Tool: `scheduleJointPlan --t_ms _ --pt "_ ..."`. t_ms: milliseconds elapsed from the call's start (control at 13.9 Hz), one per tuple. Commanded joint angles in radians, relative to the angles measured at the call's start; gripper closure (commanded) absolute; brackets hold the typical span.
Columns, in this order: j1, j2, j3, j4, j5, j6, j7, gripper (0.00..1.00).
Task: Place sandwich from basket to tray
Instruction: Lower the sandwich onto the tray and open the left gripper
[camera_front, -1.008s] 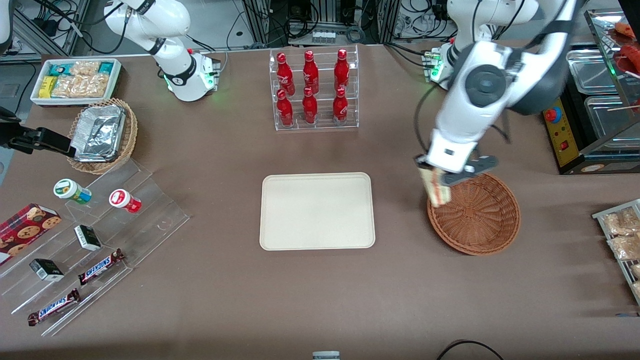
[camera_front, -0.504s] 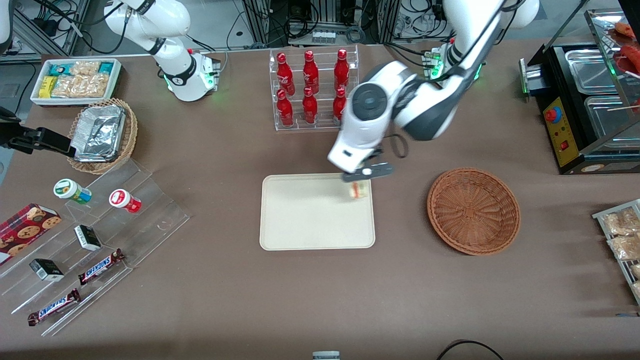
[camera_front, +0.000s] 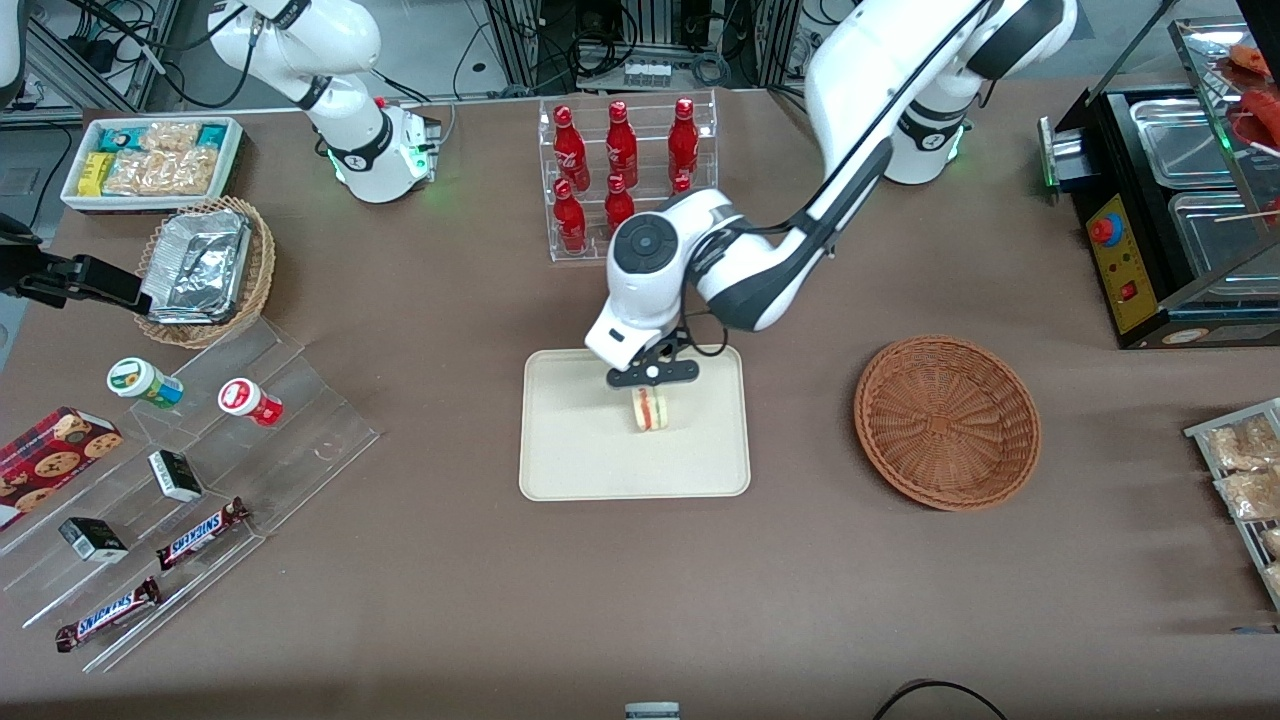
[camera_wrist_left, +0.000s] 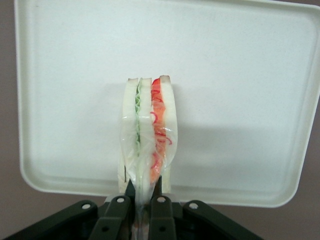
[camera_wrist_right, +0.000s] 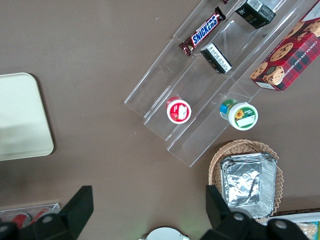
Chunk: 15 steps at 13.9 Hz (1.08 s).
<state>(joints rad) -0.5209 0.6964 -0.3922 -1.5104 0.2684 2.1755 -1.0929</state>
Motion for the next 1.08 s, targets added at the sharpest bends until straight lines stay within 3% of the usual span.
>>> scheduleJointPlan --t_ms 0,504,648,720,792,864,1008 --pt "-0.028 0.067 0.007 0.094 0.060 0.001 -0.054 0.93" --pt "-0.034 0.098 0.010 0.094 0.087 0.101 -0.042 0.94" --pt "-0.036 0.101 0.010 0.093 0.130 0.101 -0.047 0.93" --pt "-0.034 0.101 0.010 0.091 0.133 0.099 -0.048 0.69" --pt "-0.034 0.101 0.009 0.091 0.132 0.101 -0.050 0.16" --pt "-0.034 0.101 0.010 0.091 0.133 0.101 -0.048 0.01" --pt "-0.033 0.097 0.009 0.091 0.132 0.098 -0.053 0.01"
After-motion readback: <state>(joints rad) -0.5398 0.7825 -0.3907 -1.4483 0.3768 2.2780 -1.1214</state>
